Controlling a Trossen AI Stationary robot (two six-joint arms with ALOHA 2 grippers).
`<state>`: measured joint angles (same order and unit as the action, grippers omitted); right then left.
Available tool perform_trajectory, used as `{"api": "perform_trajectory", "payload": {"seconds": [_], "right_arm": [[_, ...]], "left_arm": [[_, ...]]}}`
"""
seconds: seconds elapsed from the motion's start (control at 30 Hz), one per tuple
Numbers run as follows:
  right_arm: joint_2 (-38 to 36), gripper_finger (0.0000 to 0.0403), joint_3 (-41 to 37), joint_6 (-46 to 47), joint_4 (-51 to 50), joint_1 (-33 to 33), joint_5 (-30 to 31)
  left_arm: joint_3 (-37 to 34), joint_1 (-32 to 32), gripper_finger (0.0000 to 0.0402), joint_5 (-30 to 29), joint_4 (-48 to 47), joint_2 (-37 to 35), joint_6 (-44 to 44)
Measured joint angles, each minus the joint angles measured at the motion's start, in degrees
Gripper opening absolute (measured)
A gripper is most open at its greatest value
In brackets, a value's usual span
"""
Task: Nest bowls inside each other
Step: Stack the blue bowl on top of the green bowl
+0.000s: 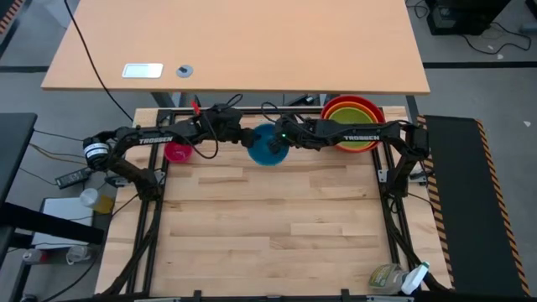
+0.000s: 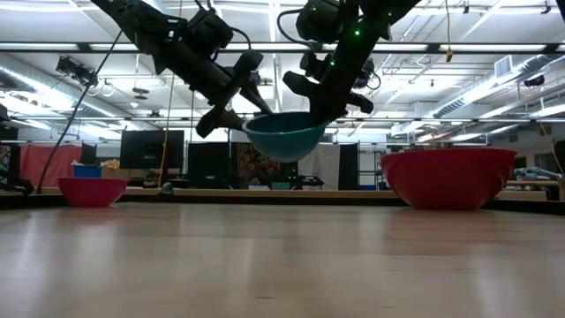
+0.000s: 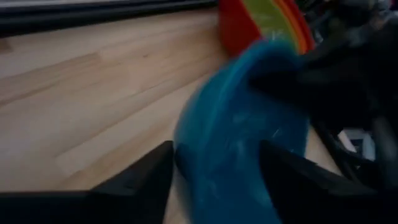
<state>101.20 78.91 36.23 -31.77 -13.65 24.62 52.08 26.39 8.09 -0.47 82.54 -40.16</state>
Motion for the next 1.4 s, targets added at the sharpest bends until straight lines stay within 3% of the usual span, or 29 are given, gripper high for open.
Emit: {"api": "perform_trajectory", "payload": {"seconds": [0.2,0.53,0.67,0.83,0.97,1.17,1.4], "right_arm": [[-1.8,0.0022,0.0,1.9,-7.0,-1.5,-1.7],[-12.7,0.0025,0.0,2.6,-24.3,-9.6,-0.9],[-18.7,0.0026,-1.6,2.0,-29.2,-13.2,2.3],[-26.9,0.0026,-8.8,2.3,-30.2,-19.8,2.4],[-32.5,0.0026,-16.5,7.5,-30.3,-25.8,2.3],[-37.6,0.0026,-27.9,16.5,-28.6,-32.0,1.0],[-38.4,0.0044,-38.1,22.8,-19.2,-34.8,-0.8]], "left_arm": [[0.1,0.8,0.0309,3.2,0.5,-1.0,-0.2],[0.1,0.3,0.0301,5.3,-2.8,-5.5,3.0],[0.1,0.0,0.0292,4.7,-12.2,-8.5,6.3],[0.1,0.0,0.0286,-3.0,-27.8,-13.1,12.9],[0.1,1.2,0.0286,-7.2,-35.9,-16.0,14.8],[0.1,3.1,0.0286,-7.4,-38.2,-18.9,15.8],[0.1,5.2,0.0286,-7.4,-40.3,-20.9,15.5]]}}
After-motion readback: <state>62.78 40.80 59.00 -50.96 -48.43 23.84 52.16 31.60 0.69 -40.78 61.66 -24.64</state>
